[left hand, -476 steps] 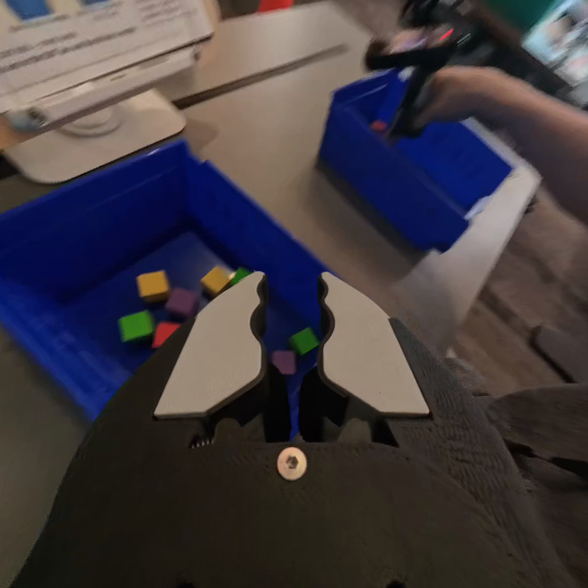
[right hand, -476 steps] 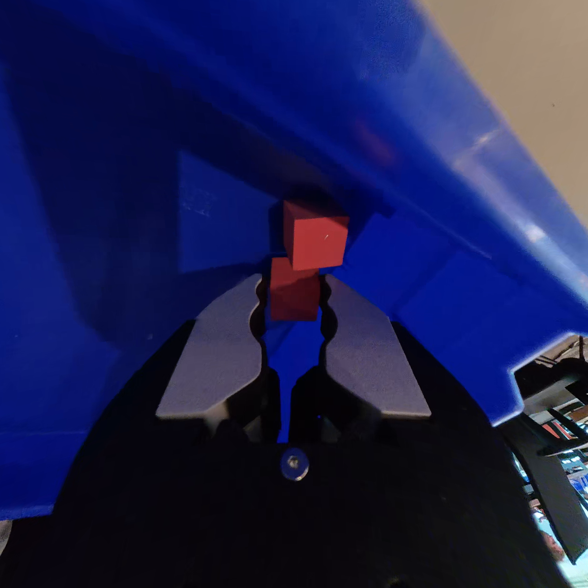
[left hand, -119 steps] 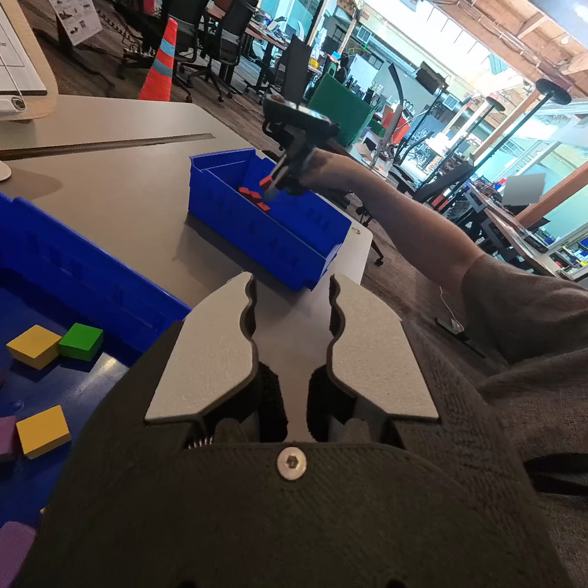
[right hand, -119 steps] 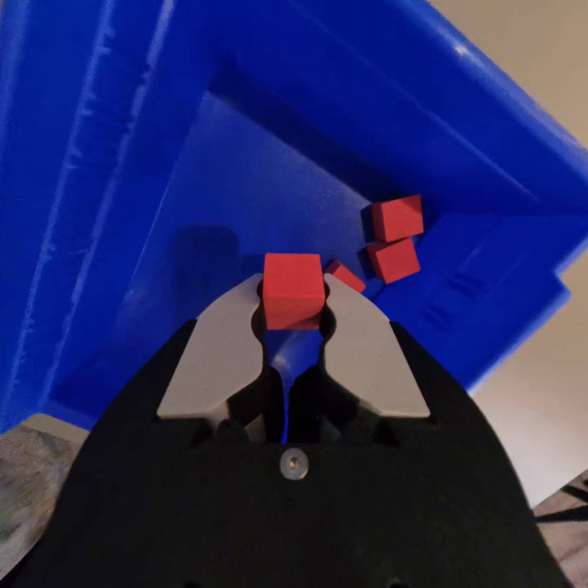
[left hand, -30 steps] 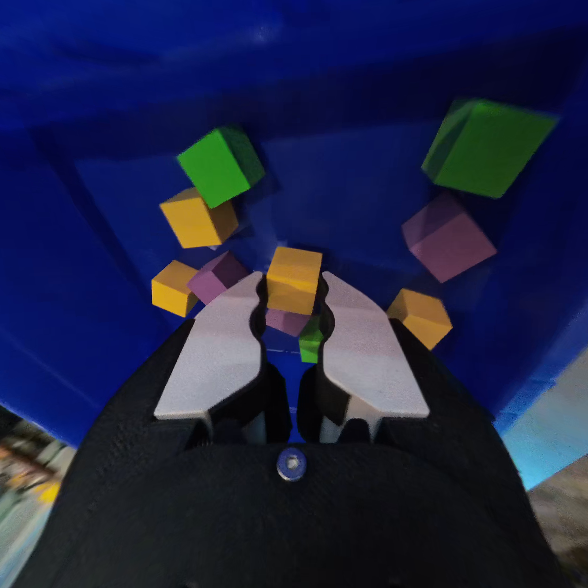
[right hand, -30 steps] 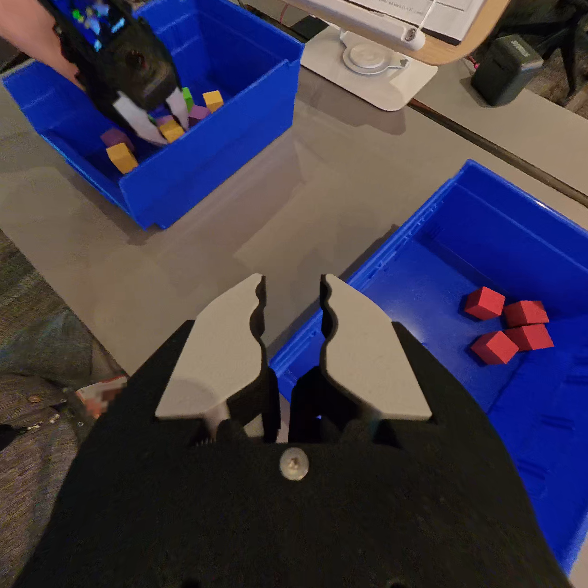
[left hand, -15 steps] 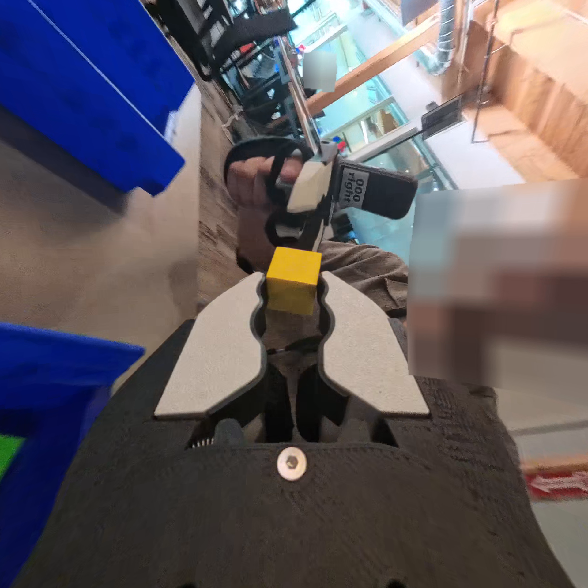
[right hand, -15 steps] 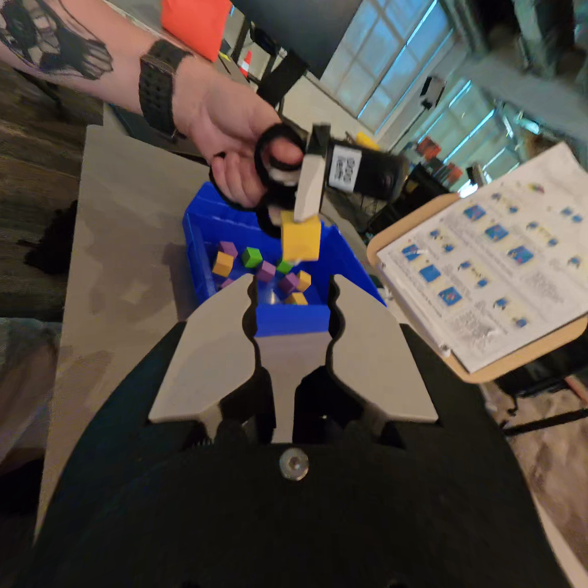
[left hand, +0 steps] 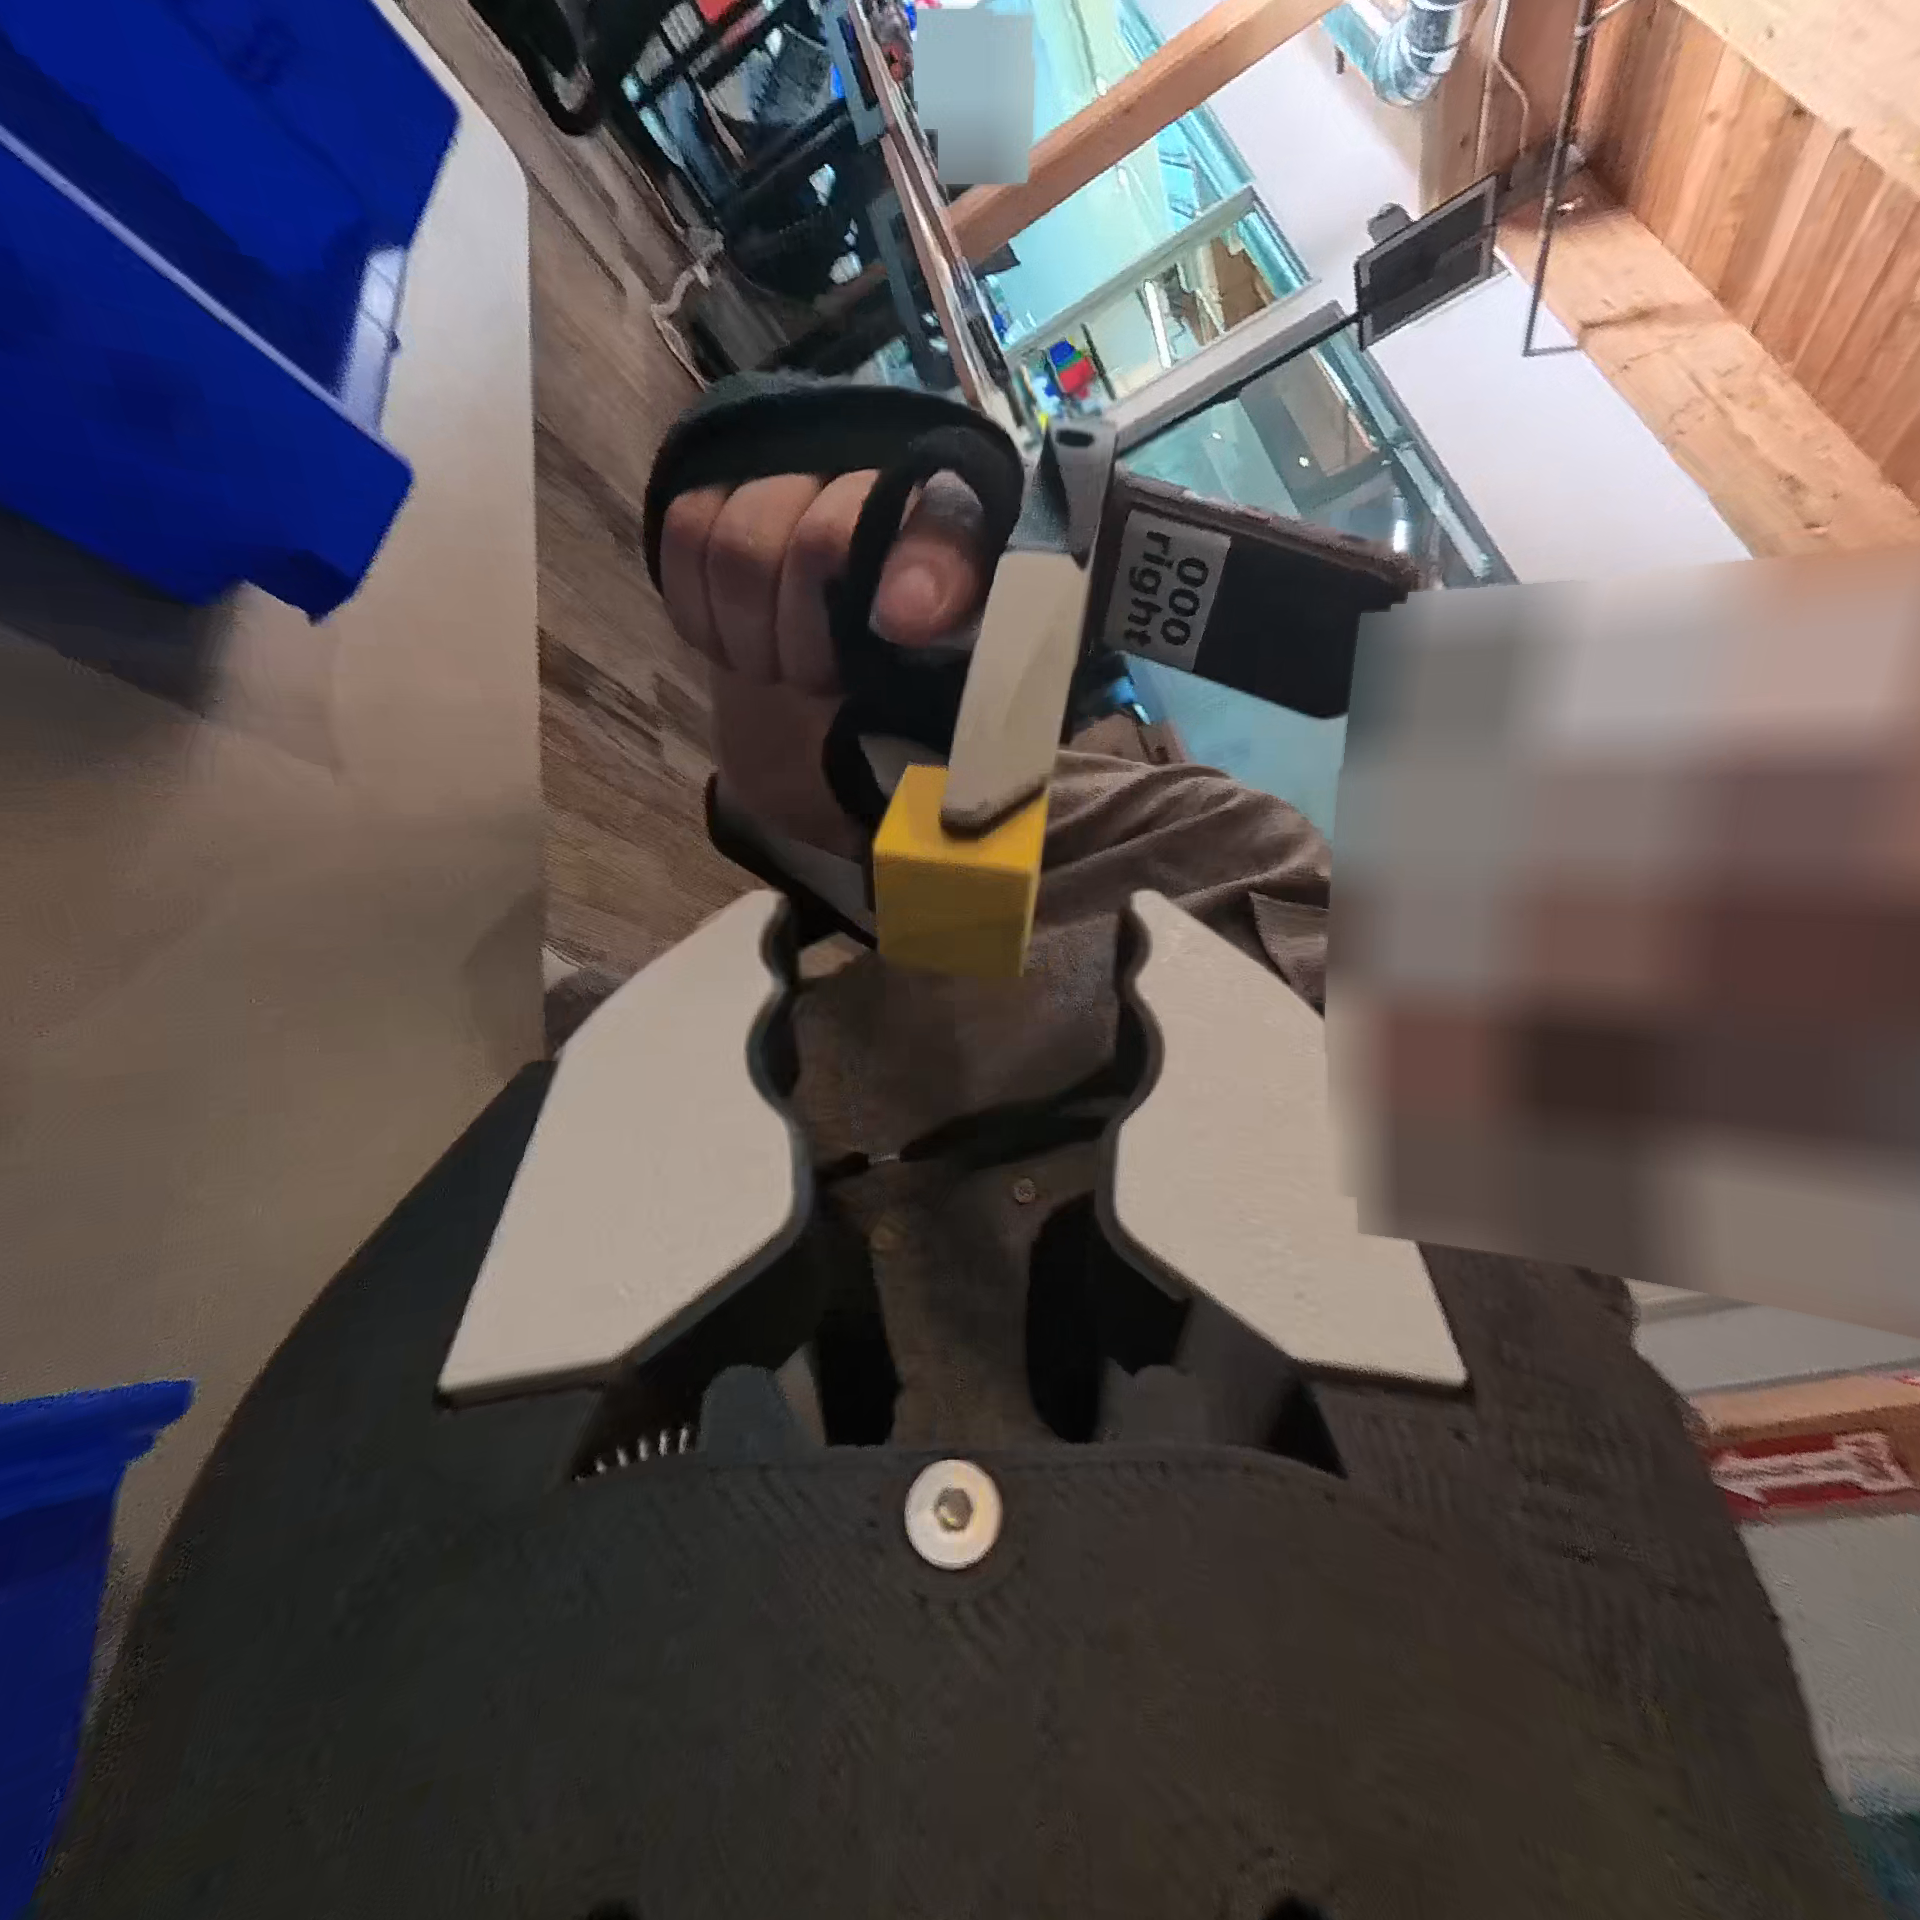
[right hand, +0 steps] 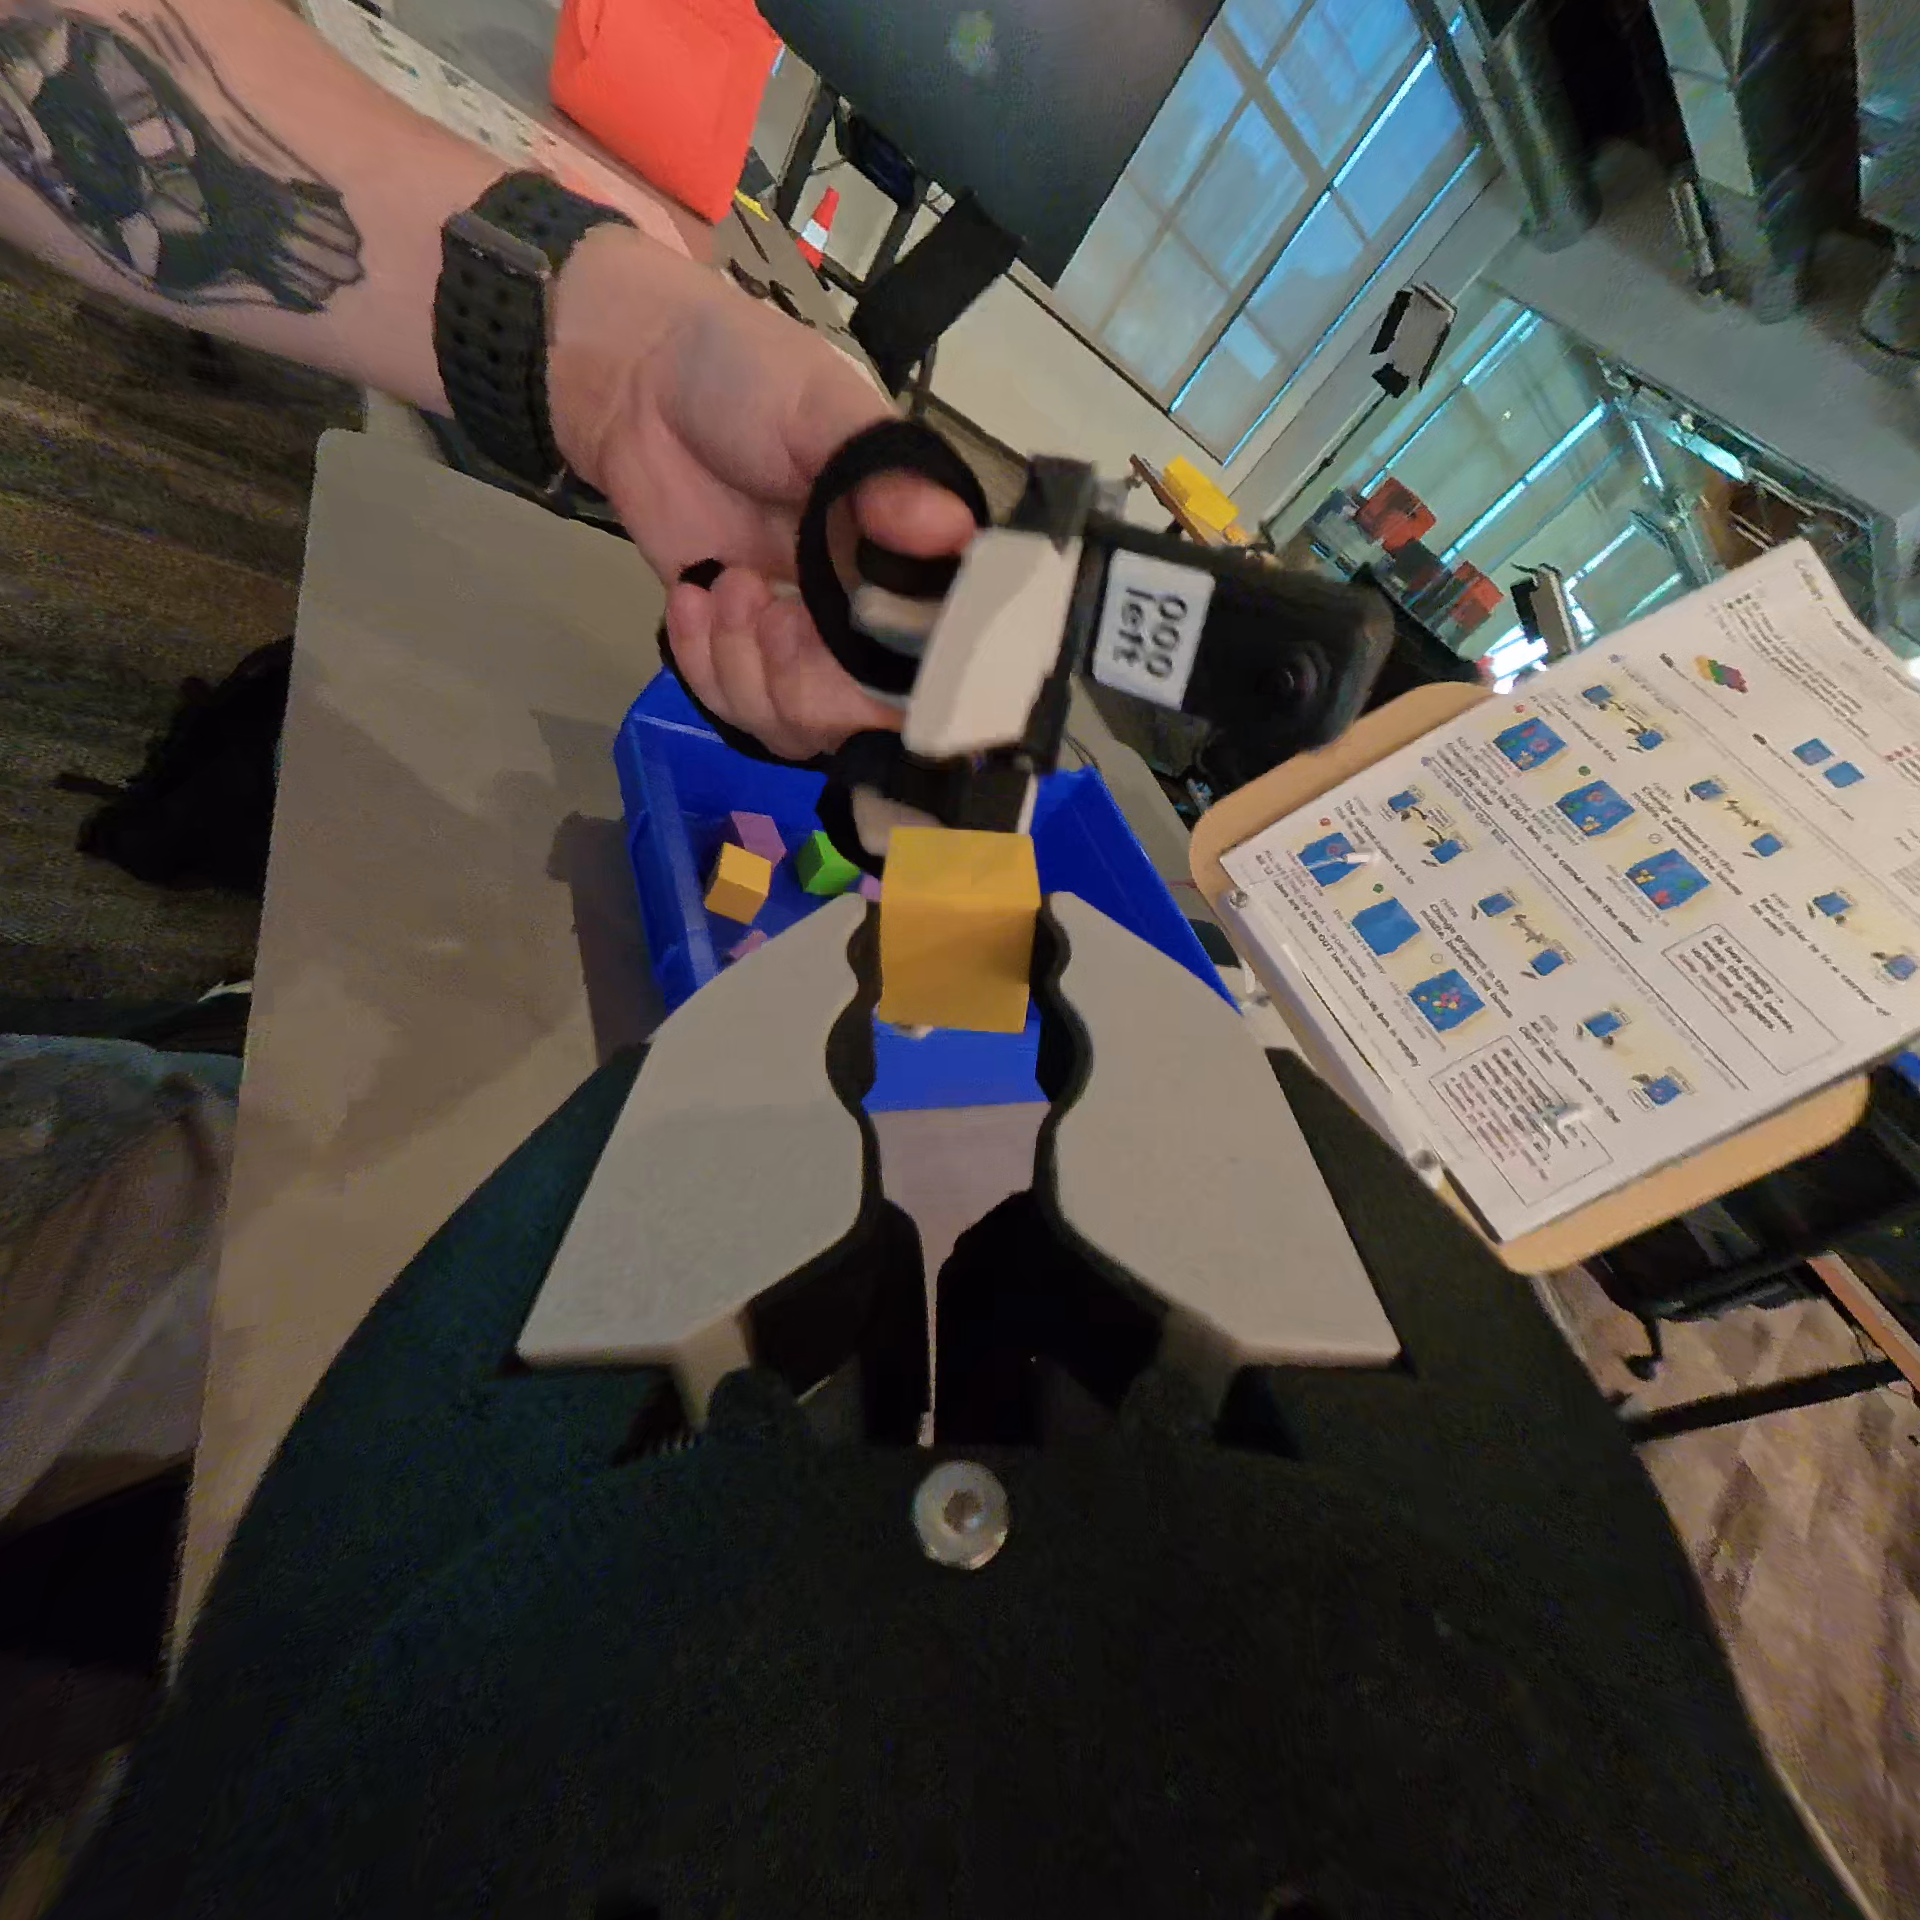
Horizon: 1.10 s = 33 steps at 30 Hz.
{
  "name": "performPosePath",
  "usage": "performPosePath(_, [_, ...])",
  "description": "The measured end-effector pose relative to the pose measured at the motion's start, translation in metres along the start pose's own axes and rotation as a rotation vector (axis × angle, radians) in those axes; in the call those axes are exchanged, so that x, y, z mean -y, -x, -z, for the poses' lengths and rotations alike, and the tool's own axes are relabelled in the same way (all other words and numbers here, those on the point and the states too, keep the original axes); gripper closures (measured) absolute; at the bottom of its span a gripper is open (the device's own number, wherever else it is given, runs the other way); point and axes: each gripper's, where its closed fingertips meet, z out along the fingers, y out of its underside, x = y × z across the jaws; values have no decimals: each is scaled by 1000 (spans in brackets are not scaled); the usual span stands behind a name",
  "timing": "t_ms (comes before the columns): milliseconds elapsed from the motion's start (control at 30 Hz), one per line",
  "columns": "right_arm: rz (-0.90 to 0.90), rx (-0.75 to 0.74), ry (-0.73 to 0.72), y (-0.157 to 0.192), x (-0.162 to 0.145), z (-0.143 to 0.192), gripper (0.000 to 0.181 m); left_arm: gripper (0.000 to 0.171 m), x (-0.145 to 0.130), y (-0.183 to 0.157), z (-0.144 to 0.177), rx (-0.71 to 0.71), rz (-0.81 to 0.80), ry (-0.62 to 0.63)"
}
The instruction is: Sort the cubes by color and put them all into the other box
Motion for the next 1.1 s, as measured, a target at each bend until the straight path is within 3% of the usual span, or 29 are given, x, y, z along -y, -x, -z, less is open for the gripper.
performPosePath(33, [0,-16,19,-7,-3,8,154,110,3,-2,2,15,-35,-18])
performPosePath(167, [-100,-55,206,-56,-41,54,154,110,11,-9,14,176,-230,-88])
performPosePath(267, [-257,7,472,-82,-100,91,154,122,13,-15,24,353,-390,-147])
performPosePath(367, [-356,190,749,-73,-163,122,153,122,7,-14,30,517,-487,-170])
performPosePath(567, [-304,513,1026,-30,-245,143,153,125,-7,-12,35,632,-528,-200])
performPosePath(800, [-298,665,1140,2,-283,135,153,125,-26,14,70,821,-438,-163])
performPosePath(967, [-317,678,1088,7,-283,123,152,123,-37,35,109,964,-332,-132])
performPosePath(1100, [-369,625,1101,0,-286,125,132,119,-50,64,148,1163,-205,-20])
